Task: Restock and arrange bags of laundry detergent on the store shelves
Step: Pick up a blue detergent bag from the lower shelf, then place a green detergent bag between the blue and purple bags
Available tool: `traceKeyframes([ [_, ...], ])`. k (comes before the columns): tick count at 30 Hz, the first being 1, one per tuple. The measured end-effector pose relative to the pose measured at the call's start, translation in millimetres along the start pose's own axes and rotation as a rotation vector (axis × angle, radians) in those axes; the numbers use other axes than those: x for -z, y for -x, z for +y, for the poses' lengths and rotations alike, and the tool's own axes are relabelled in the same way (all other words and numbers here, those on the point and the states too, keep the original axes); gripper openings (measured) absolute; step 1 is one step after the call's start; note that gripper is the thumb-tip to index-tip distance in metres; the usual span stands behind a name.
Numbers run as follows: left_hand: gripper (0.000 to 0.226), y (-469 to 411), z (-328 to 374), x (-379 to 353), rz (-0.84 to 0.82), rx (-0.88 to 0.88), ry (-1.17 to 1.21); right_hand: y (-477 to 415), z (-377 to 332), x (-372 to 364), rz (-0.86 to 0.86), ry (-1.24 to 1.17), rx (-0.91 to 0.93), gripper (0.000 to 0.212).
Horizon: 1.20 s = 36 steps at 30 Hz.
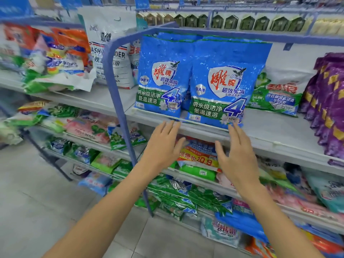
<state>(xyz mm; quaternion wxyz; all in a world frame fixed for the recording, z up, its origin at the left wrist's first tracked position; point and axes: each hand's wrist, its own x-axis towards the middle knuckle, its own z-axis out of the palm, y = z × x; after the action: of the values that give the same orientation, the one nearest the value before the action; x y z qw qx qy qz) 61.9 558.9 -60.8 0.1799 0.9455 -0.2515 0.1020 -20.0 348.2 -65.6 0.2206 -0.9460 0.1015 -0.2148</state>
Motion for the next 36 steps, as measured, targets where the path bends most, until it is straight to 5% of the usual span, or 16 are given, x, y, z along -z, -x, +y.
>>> traceKeyframes([
  [20, 0.061, 265, -165, 66, -0.095, 0.356, 0.068, 171, -176, -88, -0.386, 0.045, 0.052, 0.065],
  [36, 0.063, 235, -300, 62, -0.114, 0.446, 0.094, 104, -265, -205, -0.486, -0.033, 0.026, 0.050],
])
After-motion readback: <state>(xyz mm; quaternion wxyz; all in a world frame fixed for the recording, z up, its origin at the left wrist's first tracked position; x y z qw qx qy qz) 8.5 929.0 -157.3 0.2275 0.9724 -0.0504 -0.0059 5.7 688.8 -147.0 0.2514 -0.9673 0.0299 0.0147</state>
